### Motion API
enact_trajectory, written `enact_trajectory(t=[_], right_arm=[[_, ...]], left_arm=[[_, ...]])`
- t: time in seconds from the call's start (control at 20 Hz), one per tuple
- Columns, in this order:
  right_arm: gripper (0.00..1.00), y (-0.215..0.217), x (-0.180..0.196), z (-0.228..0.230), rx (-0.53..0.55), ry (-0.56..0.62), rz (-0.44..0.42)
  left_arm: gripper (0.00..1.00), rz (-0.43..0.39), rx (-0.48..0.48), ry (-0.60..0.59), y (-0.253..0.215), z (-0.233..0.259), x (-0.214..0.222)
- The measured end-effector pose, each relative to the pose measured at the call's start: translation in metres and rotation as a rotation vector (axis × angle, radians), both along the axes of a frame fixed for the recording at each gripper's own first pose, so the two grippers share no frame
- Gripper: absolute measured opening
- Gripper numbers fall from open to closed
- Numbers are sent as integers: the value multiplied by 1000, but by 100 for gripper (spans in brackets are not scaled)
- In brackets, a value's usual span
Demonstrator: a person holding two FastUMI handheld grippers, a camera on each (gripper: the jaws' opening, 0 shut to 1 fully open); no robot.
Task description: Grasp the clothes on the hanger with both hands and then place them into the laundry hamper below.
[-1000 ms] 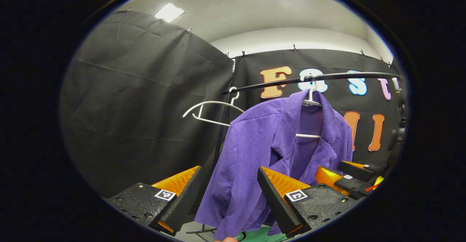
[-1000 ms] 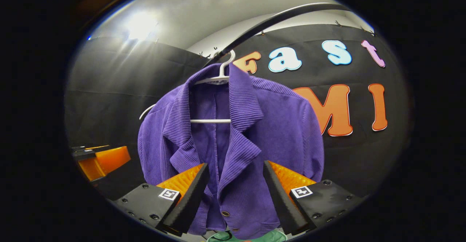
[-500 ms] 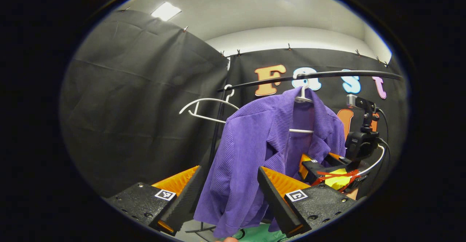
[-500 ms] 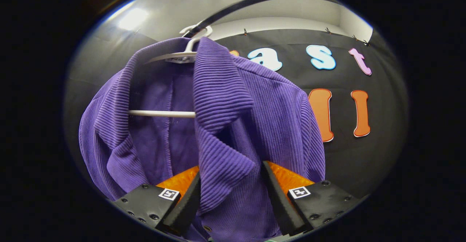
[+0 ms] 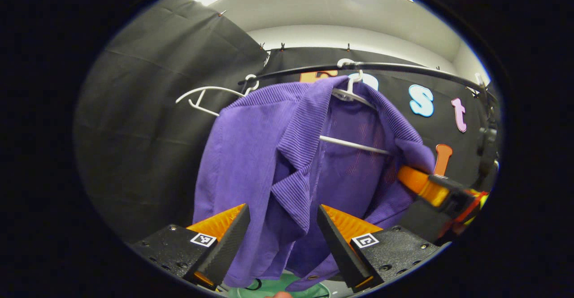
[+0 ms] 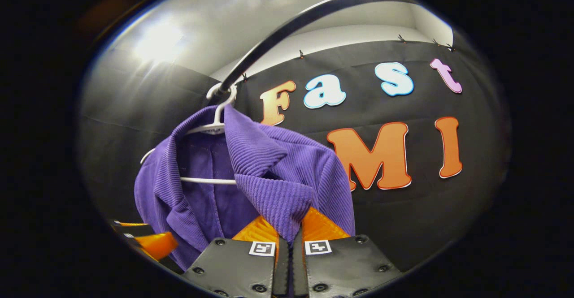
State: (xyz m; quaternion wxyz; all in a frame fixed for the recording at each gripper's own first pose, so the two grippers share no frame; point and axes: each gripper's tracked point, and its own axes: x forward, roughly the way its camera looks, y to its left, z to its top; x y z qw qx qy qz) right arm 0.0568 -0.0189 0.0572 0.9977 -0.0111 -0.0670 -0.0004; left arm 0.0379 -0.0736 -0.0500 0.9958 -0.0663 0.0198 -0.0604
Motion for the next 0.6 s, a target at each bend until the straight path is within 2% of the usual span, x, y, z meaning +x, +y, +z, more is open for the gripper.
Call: enact_trajectory(t=[0.05, 0.15, 0.4, 0.45, 0.55, 0.6], right_arm=[[11, 0, -6, 7, -8, -6, 15], [11, 4, -14, 14, -13, -5, 55], [11, 8, -25, 16, -6, 3, 99], [11, 6, -26, 16, -6, -1, 94], [11, 2, -28, 19, -5, -11, 79], [11, 2, -28, 18, -8, -14, 73]], left_arm=[[90, 26, 7, -17, -3, -1, 9], [95, 92, 32, -82, -9, -1, 28], [91, 260, 149, -185, 10, -9, 78], [91, 267, 160, -200, 15, -6, 86], [91, 213, 190, -190, 17, -4, 89], [74, 187, 206, -184, 24, -2, 82]])
